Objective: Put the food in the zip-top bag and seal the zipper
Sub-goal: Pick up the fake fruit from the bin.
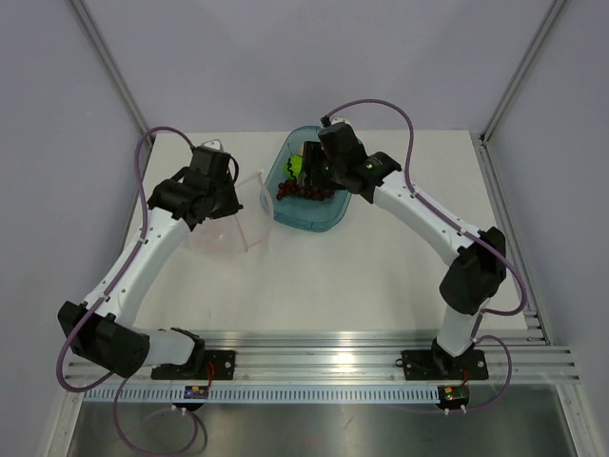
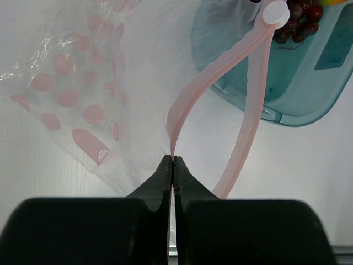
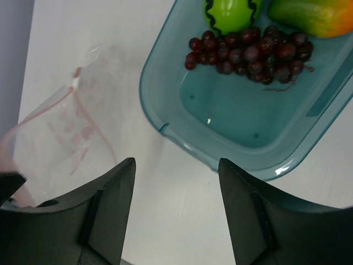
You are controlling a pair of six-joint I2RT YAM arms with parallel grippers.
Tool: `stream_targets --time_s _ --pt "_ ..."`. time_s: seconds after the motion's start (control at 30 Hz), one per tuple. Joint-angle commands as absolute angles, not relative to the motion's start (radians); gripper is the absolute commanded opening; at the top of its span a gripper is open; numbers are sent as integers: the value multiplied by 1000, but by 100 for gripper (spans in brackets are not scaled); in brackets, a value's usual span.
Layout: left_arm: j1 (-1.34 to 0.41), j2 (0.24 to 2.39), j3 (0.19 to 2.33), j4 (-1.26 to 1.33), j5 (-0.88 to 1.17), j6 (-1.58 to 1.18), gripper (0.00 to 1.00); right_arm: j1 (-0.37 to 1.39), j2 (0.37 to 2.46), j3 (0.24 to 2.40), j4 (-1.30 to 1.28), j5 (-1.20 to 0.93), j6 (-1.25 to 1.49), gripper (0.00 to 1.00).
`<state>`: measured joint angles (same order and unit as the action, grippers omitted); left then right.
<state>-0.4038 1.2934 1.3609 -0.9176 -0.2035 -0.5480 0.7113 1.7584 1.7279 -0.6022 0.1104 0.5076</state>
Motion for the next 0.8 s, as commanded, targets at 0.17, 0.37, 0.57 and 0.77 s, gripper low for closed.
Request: stream_targets --time_s 0.17,0.37,0.57,0.77 --pt "-296 1370 1482 -917 -210 -558 0 563 2035 1983 -600 89 537 81" --pt "-245 1413 1546 -904 -164 -526 0 485 2195 2202 -655 127 519 80" --pt "-232 1448 1583 -903 -135 -515 0 463 2362 2427 -686 71 378 78" --pt "-210 1474 1595 -905 -124 -511 0 463 2430 2435 -536 -116 318 87"
